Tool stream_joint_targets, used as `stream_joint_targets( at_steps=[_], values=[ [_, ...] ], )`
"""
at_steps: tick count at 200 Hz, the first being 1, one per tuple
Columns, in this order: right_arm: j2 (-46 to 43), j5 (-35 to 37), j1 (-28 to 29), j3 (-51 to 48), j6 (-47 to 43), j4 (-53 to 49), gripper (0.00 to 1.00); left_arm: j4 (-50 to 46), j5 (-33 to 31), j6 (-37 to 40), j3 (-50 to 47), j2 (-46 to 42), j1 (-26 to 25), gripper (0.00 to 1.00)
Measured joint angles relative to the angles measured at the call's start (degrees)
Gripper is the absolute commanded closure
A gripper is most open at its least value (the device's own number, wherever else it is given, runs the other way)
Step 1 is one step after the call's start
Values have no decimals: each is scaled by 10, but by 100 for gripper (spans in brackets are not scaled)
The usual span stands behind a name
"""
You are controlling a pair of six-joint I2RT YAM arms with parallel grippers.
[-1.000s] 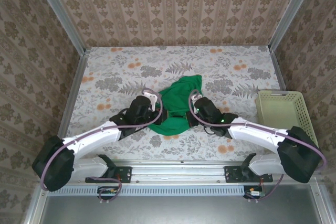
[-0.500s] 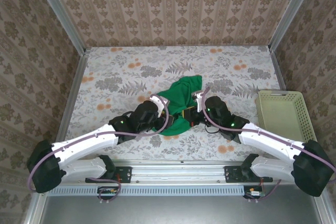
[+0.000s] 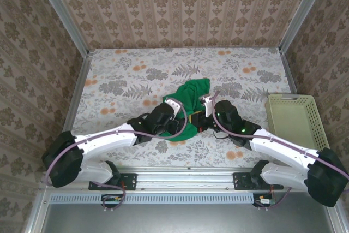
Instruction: Fold the inside-out t-shirt
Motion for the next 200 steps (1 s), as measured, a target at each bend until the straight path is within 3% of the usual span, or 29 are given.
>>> stream_joint_targets(
  at_steps=[30, 63, 132, 160, 200],
  values=[
    [11, 1, 0, 0, 0, 0, 100, 20, -7, 2, 11, 5, 34, 70],
    [37, 6, -9, -4, 1, 0, 100, 42, 32, 2, 19, 5, 74, 89],
    [92, 28, -91, -2, 30, -11, 97, 52, 162, -2, 18, -8, 75, 99],
    [130, 45, -95, 34, 29, -26, 80, 76, 219, -27, 7, -10, 96, 100],
    [117, 71, -91, 42, 21, -49, 50, 138, 276, -91, -14, -9, 132, 100]
  ],
)
